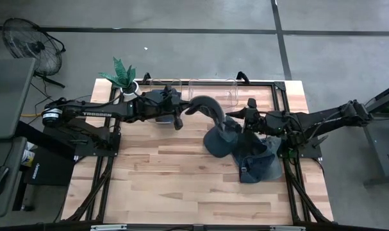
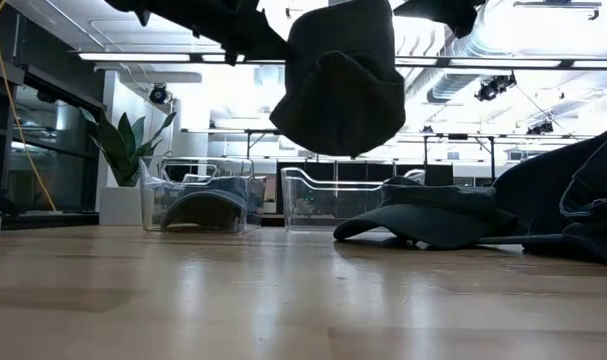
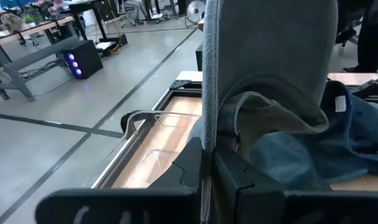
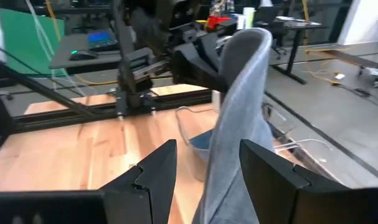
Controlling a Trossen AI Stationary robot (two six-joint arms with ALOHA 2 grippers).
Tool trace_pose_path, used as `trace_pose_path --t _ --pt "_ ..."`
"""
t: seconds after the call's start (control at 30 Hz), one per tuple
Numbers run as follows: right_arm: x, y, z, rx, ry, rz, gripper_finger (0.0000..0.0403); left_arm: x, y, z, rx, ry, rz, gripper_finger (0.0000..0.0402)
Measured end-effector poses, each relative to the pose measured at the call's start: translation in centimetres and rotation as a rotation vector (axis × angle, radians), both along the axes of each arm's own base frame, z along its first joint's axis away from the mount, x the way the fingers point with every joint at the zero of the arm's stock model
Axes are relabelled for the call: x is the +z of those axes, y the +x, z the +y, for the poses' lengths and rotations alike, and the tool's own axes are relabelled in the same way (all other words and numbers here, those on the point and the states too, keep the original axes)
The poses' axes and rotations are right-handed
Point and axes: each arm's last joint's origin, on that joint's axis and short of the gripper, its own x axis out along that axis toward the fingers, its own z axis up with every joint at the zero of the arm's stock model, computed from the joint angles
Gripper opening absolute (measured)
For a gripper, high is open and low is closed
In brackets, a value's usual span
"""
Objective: Pick & Place hat
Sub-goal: Put the left gray cap into the right transparent bin
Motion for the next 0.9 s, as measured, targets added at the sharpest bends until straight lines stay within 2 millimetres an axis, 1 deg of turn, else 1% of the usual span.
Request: trace_pose_path --t 0.2,0.53,0.67,0.73,0.8,0.9 --pt "-0.4 0.5 -0.2 -0.071 -0.022 0.021 0.017 0.1 0.0 0.0 -0.012 0.014 -0.009 0.0007" --pt "-1.6 2.7 -0.8 -0.119 -0.028 0.013 0.017 0.4 0.1 0.0 -0.019 0.021 -0.038 0.0007" --pt "-1.8 3.1 -1.2 -0.138 -0.029 0.011 0.0166 0.4 0.1 0.0 -0.021 0.021 -0.036 0.0007" --pt "-1.8 3.1 -1.3 -0.149 -0.03 0.011 0.0155 0.4 0.1 -0.1 -0.037 0.018 -0.035 0.0007" --pt "-1.8 3.1 -1.4 -0.152 -0.03 0.01 0.0131 0.4 0.1 -0.1 -0.047 0.016 -0.035 0.0007" --pt "-1.7 3.1 -1.6 -0.164 -0.03 0.008 0.0072 0.3 0.1 -0.1 -0.046 0.015 -0.031 0.0016"
